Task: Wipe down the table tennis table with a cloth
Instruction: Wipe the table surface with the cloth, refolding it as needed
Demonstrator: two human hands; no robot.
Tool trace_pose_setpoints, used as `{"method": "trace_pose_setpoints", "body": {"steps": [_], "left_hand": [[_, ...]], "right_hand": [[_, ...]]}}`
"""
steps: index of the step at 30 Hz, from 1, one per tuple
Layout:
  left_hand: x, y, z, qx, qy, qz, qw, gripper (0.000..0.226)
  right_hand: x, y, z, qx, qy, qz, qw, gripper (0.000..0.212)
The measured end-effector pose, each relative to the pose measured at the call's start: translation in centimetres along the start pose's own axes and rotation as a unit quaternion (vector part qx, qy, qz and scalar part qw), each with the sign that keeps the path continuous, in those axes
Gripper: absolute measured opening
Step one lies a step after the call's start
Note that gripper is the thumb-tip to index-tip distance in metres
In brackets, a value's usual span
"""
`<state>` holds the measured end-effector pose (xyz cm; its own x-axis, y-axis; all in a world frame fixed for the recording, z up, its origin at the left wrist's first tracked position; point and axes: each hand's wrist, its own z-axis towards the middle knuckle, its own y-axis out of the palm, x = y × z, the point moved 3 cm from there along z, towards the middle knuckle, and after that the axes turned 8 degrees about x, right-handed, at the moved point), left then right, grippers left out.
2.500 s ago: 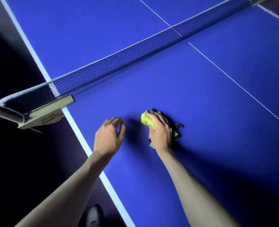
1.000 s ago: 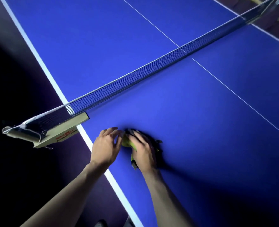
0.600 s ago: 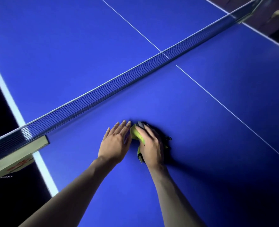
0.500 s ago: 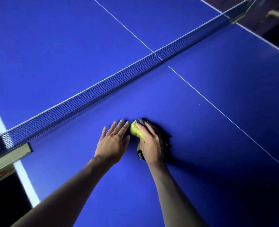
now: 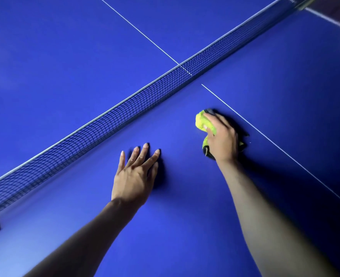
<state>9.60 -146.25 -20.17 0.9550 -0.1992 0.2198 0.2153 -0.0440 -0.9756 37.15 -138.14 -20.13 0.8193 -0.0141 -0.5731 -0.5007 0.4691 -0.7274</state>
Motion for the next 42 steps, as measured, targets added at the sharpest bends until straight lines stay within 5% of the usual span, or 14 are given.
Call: {"method": "trace_pose_setpoints", "body": {"steps": [7, 15, 23, 31, 38, 42], "left_hand": [[-0.5, -0.3, 0.1, -0.022, 0.001, 0.009, 1.0, 0.056], [-0.6, -0.6, 1.0, -0.058, 0.019, 0.013, 0.998, 0.063], [-0.1, -1.2, 0.7, -0.059, 0.045, 0.039, 0.996, 0.068], [-0.3, -0.9, 1.0, -0.065, 0.041, 0.035, 0.996, 0.07], [0.0, -3.3, 2.4, -0.099, -0.011, -0.067, 0.993, 0.057], [-2.3, -7.7, 1.1, 0.021, -0.06, -0.159, 0.985, 0.037]], "right_hand": [[-1.0, -1.5, 1.8, -0.026, 0.03, 0.072, 0.997, 0.053], [6.6, -13.1, 4.1, 0.181, 0.156, 0.019, 0.971, 0.04], [10.8, -8.6, 1.7, 0.118, 0.197, -0.05, 0.972, 0.042], [3.1, -1.6, 3.5, 0.003, 0.079, 0.015, 0.997, 0.044], [-5.9, 0.8, -5.4, -0.048, 0.028, 0.071, 0.996, 0.049], [-10.0, 0.9, -11.0, -0.043, 0.012, 0.074, 0.996, 0.049]]}}
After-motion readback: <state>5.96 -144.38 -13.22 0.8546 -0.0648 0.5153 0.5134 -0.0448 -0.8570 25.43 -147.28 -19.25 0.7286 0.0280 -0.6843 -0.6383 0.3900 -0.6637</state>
